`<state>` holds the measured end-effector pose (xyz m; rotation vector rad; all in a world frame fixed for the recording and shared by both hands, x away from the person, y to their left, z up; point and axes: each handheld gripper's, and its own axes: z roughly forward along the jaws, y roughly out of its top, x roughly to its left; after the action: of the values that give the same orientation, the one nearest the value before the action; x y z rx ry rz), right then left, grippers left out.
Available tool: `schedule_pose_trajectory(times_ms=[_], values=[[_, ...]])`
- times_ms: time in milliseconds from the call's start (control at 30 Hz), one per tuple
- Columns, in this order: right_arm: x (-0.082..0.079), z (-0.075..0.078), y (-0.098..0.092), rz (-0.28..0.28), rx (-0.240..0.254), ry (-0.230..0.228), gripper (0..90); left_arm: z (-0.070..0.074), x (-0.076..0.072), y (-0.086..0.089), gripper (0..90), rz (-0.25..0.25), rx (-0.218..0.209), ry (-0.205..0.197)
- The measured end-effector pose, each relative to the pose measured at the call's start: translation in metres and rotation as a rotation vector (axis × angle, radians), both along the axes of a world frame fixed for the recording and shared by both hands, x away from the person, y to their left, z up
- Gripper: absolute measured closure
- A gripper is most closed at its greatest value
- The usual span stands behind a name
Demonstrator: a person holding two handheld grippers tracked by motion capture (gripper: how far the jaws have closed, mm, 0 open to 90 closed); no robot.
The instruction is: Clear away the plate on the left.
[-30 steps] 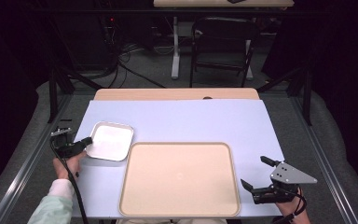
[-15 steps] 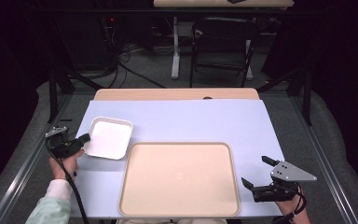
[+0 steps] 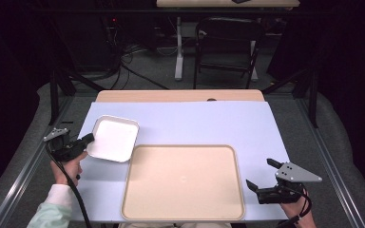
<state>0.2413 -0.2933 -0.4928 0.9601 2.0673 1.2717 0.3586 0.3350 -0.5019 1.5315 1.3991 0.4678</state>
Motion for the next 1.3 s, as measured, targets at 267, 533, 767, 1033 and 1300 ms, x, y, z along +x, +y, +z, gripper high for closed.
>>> schedule_pose_trajectory(times_ms=[267,533,767,1033,1300], values=[[0.002,0.001,0.001,-0.019,0.025,0.016,0.0,0.008,-0.005,-0.015,87.9,-0.04,-0.006,-0.027],[0.004,0.001,0.004,-0.023,0.025,0.027,0.0,0.015,-0.009,-0.029,87.9,-0.08,-0.023,-0.048],[0.006,0.004,0.008,-0.019,0.028,0.022,0.0,0.019,-0.013,-0.041,88.0,-0.111,-0.029,-0.067],[0.011,0.006,0.023,-0.003,0.029,0.026,0.0,0.023,-0.018,-0.058,88.0,-0.144,-0.037,-0.085],[0.019,0.008,0.043,0.027,0.03,0.032,0.0,0.025,-0.025,-0.075,87.9,-0.171,-0.062,-0.09]])
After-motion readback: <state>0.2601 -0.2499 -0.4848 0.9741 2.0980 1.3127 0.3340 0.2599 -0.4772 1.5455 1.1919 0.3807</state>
